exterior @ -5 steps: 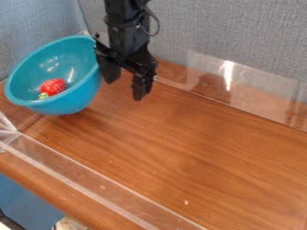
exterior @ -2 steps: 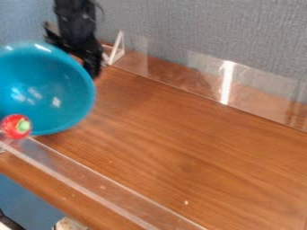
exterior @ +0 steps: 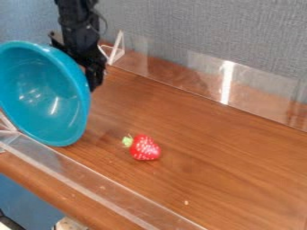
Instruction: Remove the strawberry from inside the blue bowl and put it on the table
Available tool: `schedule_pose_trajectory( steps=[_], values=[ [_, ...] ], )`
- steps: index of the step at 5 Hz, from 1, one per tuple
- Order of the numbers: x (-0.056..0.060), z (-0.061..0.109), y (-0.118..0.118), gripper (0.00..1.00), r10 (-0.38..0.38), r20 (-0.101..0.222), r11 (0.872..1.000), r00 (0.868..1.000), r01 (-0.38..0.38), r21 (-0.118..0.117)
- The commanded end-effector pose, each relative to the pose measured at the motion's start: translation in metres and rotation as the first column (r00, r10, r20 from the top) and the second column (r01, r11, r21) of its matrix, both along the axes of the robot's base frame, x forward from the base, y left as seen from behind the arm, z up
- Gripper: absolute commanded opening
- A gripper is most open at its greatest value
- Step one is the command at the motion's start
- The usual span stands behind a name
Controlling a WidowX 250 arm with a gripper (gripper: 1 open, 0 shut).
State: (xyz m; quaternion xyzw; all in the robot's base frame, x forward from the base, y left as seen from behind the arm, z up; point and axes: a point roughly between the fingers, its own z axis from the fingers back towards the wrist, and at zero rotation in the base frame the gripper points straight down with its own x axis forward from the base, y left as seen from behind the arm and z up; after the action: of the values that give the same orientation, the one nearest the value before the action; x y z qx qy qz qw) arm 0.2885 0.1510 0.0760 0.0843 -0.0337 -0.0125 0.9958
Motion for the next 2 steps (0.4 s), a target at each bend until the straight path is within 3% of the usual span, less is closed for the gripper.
schedule_pose_trajectory(
  steps=[1,2],
  values=[
    [0.000,0.008,-0.007,1.00,-0.059,0.025,0.998,0.998,0.059,0.023],
    [-0.003,0.001,-0.028,1.00,-0.157,0.013,0.988,0.987,0.157,0.013]
  ],
)
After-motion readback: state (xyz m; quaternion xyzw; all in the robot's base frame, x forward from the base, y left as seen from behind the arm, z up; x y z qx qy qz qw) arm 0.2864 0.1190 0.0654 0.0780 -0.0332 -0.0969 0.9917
